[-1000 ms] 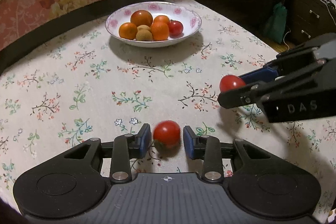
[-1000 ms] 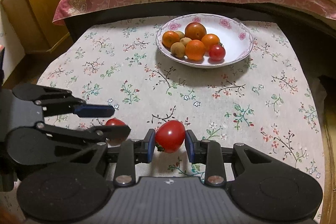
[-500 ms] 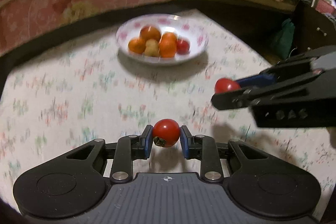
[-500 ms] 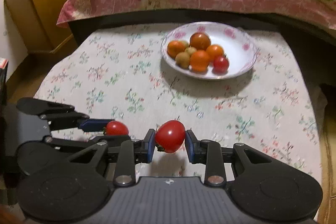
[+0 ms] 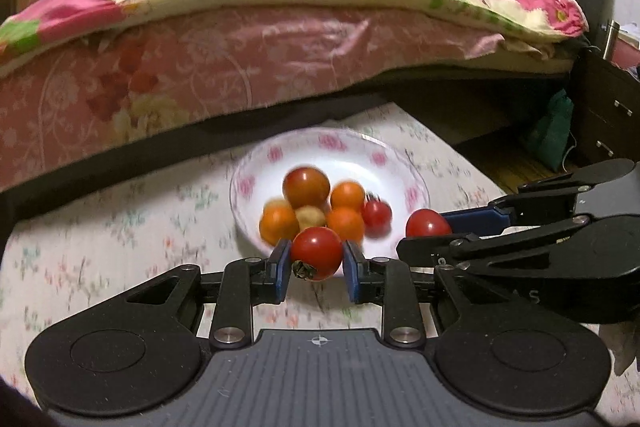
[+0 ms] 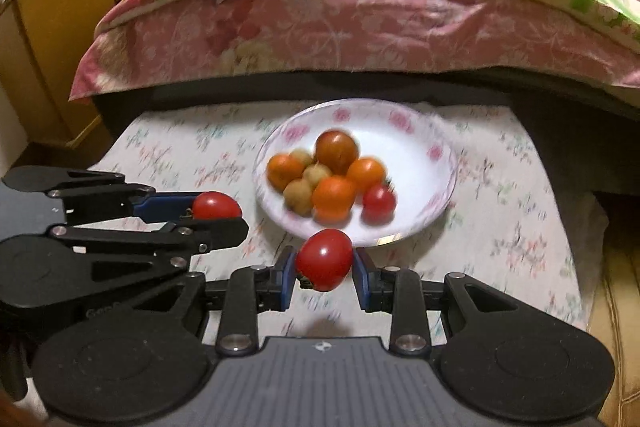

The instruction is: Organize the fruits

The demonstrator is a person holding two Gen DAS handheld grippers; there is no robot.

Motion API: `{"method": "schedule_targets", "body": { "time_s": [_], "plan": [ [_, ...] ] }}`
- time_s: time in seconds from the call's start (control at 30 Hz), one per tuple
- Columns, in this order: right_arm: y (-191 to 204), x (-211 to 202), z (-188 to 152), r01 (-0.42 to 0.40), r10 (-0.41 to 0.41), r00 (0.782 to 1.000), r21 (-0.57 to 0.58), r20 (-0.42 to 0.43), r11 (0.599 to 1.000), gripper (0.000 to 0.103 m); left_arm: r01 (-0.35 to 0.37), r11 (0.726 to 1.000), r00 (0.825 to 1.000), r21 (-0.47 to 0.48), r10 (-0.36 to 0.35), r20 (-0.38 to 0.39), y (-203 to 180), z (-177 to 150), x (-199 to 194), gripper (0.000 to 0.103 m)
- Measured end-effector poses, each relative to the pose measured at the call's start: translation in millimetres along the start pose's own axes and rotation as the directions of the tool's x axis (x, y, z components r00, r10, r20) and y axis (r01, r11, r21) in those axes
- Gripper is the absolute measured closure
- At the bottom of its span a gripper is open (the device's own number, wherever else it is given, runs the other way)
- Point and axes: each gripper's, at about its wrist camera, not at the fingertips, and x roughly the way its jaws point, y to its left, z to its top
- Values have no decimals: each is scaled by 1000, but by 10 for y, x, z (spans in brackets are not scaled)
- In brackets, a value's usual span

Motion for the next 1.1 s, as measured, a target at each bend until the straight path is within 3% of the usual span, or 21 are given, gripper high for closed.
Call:
{"method": "schedule_targets", "body": {
  "time_s": [0.4,1.1],
  "plan": [
    [-304,234,214,22,-23,1000,41,15,999,72,-2,1000,1000,18,2,11,-28,181,236,70],
    [-359,421,296,28,-29,999,45,19,999,72,-19,999,1000,35,18,8,32,238,375,70]
  ]
}}
